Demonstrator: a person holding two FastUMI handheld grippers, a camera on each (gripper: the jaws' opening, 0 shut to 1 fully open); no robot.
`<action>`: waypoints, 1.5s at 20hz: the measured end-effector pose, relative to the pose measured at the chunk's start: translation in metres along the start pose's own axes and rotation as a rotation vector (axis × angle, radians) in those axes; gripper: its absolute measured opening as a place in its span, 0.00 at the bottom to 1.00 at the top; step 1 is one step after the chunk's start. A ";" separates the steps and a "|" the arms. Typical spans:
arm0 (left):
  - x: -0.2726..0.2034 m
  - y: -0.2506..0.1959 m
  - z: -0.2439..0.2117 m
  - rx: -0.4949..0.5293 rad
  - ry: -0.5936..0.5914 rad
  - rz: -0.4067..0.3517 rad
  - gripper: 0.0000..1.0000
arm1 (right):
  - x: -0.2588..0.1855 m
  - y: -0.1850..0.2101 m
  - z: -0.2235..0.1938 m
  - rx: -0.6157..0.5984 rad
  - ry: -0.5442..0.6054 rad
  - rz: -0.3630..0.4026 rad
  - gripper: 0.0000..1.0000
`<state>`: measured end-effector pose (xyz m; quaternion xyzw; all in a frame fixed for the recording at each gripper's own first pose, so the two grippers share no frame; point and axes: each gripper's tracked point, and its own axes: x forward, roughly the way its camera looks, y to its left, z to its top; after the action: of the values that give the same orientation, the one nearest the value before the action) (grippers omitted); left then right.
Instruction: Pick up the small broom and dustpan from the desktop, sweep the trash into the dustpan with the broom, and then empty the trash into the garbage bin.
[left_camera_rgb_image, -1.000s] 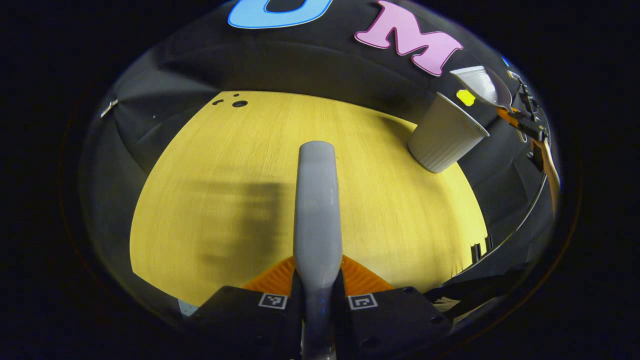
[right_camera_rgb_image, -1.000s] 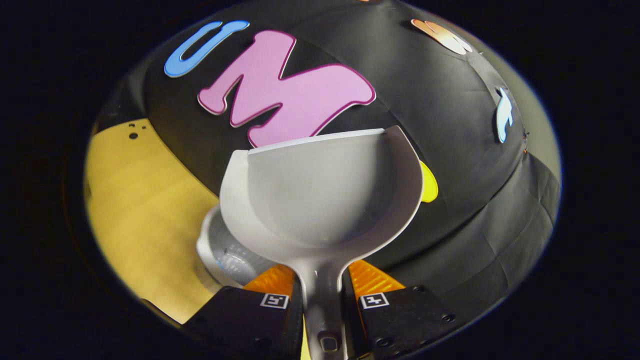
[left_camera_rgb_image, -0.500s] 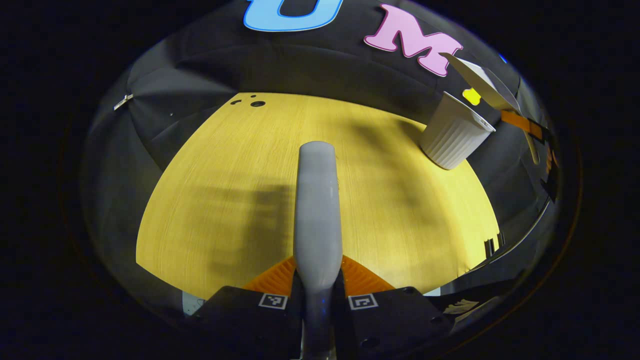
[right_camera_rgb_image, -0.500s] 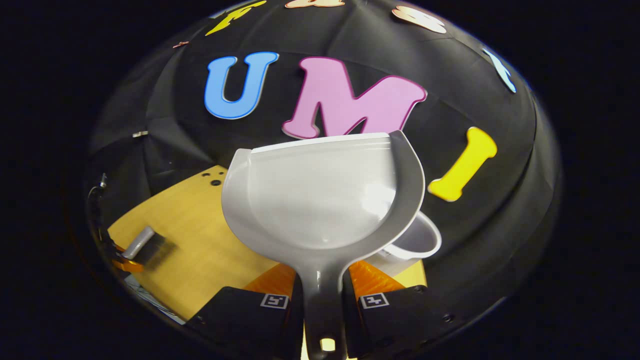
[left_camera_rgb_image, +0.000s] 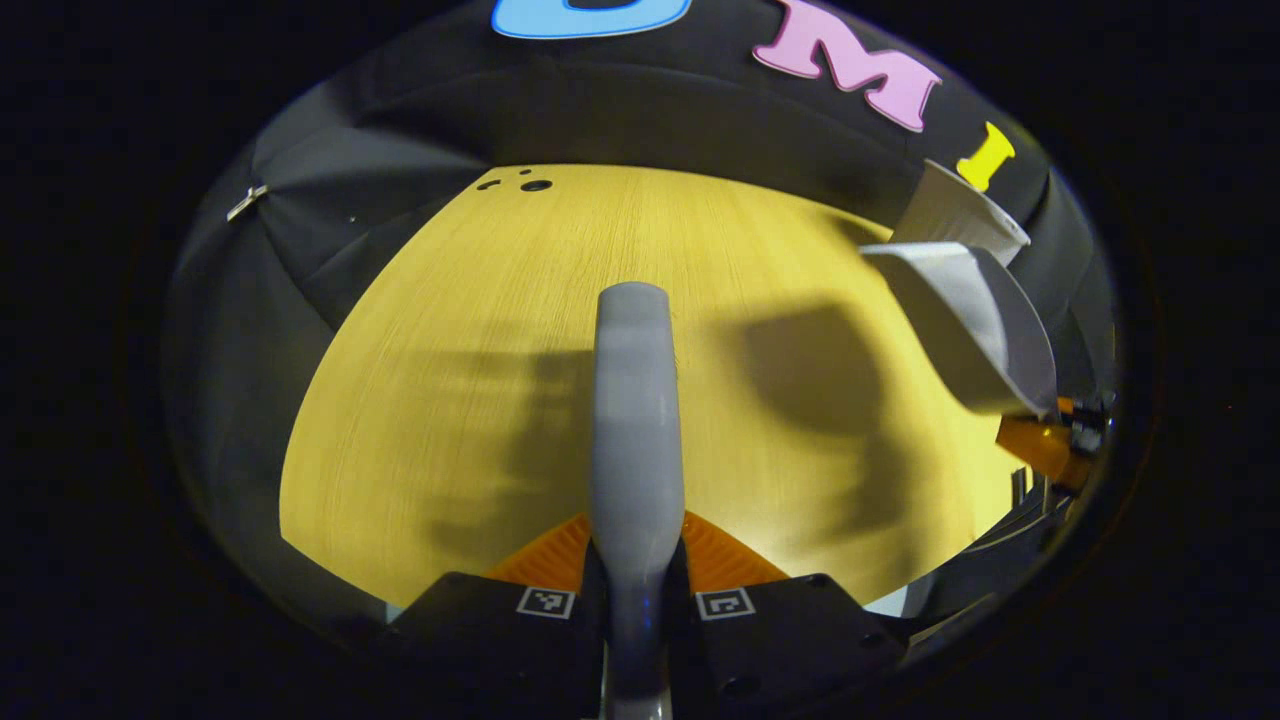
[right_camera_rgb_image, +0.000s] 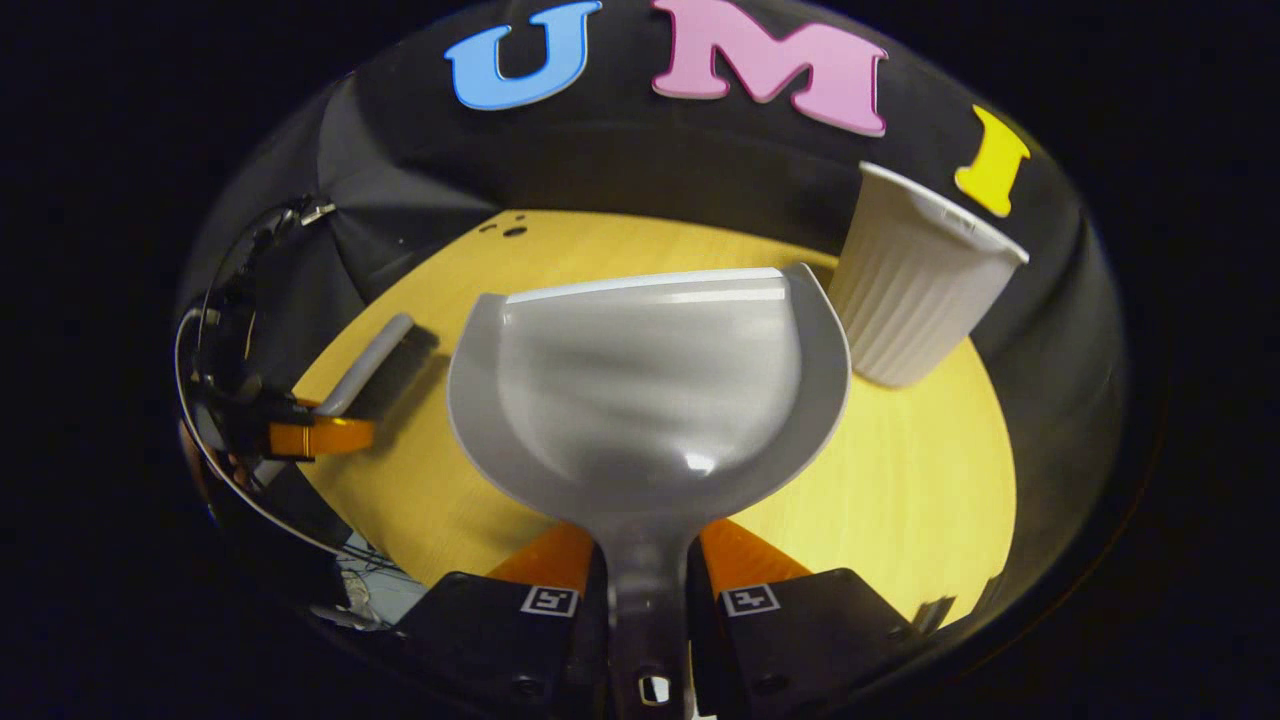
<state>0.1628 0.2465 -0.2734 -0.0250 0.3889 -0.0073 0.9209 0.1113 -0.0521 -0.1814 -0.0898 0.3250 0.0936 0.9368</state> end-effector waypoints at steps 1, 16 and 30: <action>0.004 0.000 -0.002 0.020 0.015 0.000 0.34 | 0.006 0.002 -0.011 0.012 0.021 -0.003 0.37; 0.011 -0.019 0.009 0.231 0.058 0.065 0.39 | 0.043 0.003 -0.044 0.185 0.168 -0.045 0.37; -0.161 -0.045 0.063 0.056 -0.494 -0.035 0.97 | -0.061 0.027 0.072 0.209 -0.222 -0.001 0.99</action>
<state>0.0962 0.2096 -0.1121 -0.0072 0.1512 -0.0279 0.9881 0.1007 -0.0162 -0.0902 0.0188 0.2274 0.0684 0.9712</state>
